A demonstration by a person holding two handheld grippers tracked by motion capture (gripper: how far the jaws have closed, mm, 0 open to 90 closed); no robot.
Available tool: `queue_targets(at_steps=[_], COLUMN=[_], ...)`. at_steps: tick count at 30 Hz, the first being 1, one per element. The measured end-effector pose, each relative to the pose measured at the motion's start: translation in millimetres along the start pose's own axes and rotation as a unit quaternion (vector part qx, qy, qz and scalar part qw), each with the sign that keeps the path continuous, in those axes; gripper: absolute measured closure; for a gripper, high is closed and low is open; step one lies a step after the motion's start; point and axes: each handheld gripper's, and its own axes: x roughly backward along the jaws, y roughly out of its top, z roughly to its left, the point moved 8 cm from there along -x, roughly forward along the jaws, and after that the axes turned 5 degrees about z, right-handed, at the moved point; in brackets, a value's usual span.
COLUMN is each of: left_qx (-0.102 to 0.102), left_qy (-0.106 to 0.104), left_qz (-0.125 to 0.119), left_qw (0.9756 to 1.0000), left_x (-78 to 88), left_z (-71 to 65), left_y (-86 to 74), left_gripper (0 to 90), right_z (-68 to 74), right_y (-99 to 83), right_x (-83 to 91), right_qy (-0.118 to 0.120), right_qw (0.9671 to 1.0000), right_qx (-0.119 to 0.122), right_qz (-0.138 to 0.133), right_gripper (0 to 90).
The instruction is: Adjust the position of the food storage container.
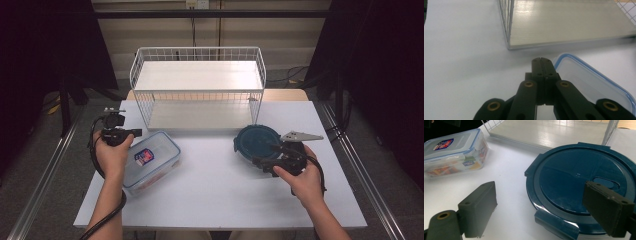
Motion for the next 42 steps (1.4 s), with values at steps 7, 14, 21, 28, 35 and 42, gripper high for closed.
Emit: queue_targets(at_steps=[7, 14, 21, 28, 35, 42], left_qx=[0.018, 0.017, 0.016, 0.012, 0.021, 0.043], left_qy=[-0.006, -0.014, -0.019, -0.030, -0.018, -0.017], left_qz=[0.006, 0.017, 0.015, 0.016, 0.012, 0.016], left_qw=[0.9998, 0.9996, 0.9996, 0.9994, 0.9995, 0.9988], left_x=[-11.2, -19.3, -22.7, -25.3, -27.6, -27.3], left_z=[0.0, -2.7, -7.2, -16.1, -10.4, 0.6], left_y=[0.3, -1.7, 0.2, 2.8, 4.0, -1.7], left_gripper=[90.0, 90.0, 90.0, 90.0, 90.0, 90.0], right_z=[1.5, 3.8, 3.2, 3.9, 3.8, 3.3], right_y=[0.4, -0.4, -1.2, -0.9, -1.2, -2.9], right_x=[-0.9, -2.7, -2.3, -2.5, -2.9, -3.4], right_qy=[0.002, 0.006, 0.005, 0.007, 0.007, 0.007], right_qw=[1.0000, 1.0000, 1.0000, 1.0000, 1.0000, 1.0000], right_qx=[0.001, 0.001, 0.001, 0.001, 0.003, 0.000], right_qz=[0.000, 0.003, 0.004, 0.004, 0.003, 0.005], right_gripper=[12.1, 12.1, 12.1, 12.2, 12.1, 12.2])
